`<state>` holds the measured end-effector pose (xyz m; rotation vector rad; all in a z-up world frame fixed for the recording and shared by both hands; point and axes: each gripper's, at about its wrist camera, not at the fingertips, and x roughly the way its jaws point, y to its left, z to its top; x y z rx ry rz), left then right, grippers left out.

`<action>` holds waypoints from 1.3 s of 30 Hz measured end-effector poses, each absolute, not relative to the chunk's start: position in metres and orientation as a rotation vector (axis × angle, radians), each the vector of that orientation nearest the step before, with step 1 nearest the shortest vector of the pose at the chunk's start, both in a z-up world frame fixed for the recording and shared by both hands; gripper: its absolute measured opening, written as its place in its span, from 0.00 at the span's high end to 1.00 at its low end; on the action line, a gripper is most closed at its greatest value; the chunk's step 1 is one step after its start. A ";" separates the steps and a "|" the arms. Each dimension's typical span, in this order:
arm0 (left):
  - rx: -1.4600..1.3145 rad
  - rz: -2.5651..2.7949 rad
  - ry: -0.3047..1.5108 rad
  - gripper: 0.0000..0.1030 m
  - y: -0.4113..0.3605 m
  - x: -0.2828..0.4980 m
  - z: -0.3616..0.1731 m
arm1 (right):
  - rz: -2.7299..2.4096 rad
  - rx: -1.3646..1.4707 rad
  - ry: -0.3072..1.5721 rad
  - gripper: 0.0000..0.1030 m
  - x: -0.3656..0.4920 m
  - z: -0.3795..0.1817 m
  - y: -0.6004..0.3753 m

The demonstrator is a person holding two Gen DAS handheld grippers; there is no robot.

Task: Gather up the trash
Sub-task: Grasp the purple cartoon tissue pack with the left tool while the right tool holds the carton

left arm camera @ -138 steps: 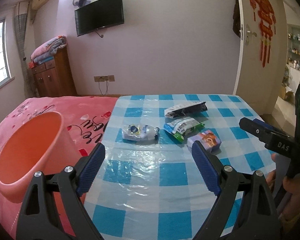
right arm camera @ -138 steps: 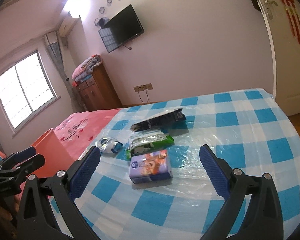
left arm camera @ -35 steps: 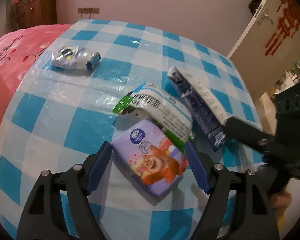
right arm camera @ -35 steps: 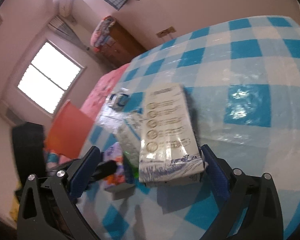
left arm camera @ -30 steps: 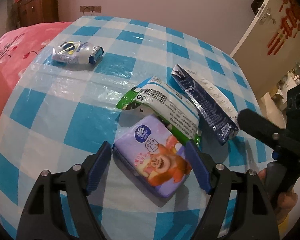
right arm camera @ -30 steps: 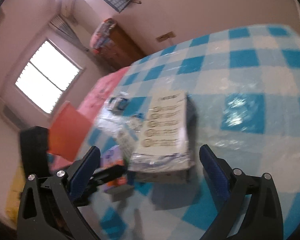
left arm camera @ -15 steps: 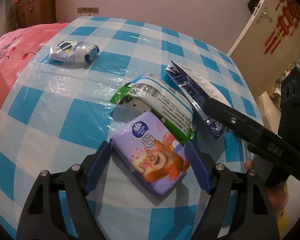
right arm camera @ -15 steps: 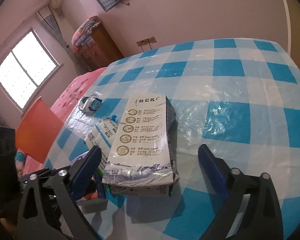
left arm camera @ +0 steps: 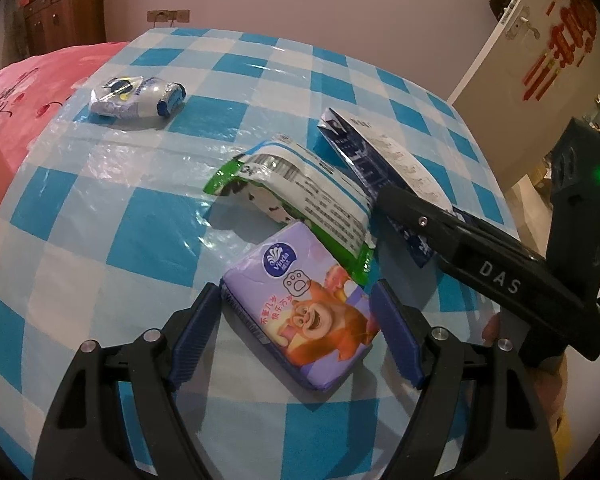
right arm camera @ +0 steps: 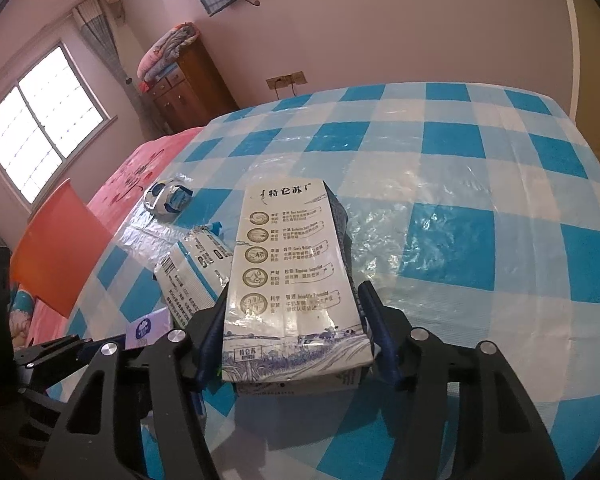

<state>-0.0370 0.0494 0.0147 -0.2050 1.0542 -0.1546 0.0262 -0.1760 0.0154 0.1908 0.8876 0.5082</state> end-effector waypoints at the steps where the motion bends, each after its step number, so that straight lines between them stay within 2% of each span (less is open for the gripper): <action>1: -0.205 -0.154 1.055 0.25 0.049 -0.037 0.015 | 0.508 0.191 0.885 0.41 0.026 0.016 -0.176; 26: -0.101 -0.128 1.013 0.17 0.030 -0.040 0.010 | 0.522 0.248 0.819 0.42 0.018 0.026 -0.191; 33: -0.103 -0.147 1.002 0.24 0.034 -0.043 0.011 | 0.531 0.278 0.814 0.42 0.015 0.027 -0.193; 39: -0.123 -0.170 0.999 0.34 0.042 -0.047 0.013 | 0.556 0.342 0.819 0.42 0.014 0.026 -0.198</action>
